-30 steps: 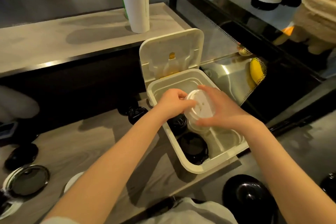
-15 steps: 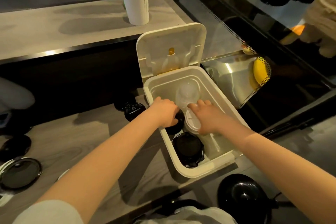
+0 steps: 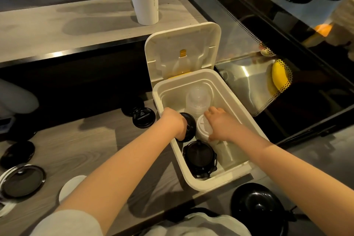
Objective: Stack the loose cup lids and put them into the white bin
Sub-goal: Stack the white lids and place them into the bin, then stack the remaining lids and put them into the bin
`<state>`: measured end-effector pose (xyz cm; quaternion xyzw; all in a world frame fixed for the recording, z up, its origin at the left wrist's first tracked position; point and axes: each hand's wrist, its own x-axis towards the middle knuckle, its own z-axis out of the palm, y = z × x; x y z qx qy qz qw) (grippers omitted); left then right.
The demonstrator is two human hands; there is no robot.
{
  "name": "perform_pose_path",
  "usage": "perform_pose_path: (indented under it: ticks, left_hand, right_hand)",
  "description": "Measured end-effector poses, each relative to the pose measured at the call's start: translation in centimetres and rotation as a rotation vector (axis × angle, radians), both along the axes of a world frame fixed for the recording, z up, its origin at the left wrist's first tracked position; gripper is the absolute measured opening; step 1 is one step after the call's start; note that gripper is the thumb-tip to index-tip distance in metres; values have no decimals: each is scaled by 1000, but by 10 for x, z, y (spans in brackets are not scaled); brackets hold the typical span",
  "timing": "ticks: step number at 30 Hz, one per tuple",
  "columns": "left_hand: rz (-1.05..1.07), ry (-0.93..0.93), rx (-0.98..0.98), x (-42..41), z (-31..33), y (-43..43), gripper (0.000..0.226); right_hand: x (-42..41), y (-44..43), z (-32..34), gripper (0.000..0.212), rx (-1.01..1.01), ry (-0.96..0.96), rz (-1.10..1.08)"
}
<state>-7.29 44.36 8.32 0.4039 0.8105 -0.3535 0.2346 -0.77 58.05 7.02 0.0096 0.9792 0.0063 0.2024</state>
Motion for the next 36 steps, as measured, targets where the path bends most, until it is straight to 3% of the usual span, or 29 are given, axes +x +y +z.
perform_pose_path:
  ticks: [6,13,18,23,28,36]
  left_hand:
    - [-5,2,10,-1,-3,0,45]
    - [-2,-6,92,0,3,-2,37]
    - [40,-6,319,2,13,-9,28]
    - [37,69,612,-2,37,-31,42]
    - [172,141,794,0,65,-81,47]
    - [527,194,799,27,78,-187,60]
  right_hand:
    - [4,-9,1,59,89,33,43]
    - [9,-6,4,75,75,37,56]
    - [14,-1,13,75,-10,-7,9]
    - [12,0,41,71,-138,76,-18]
    - [5,-16,68,67,-225,241,6]
    - [-8,-103,95,59,-329,357,234]
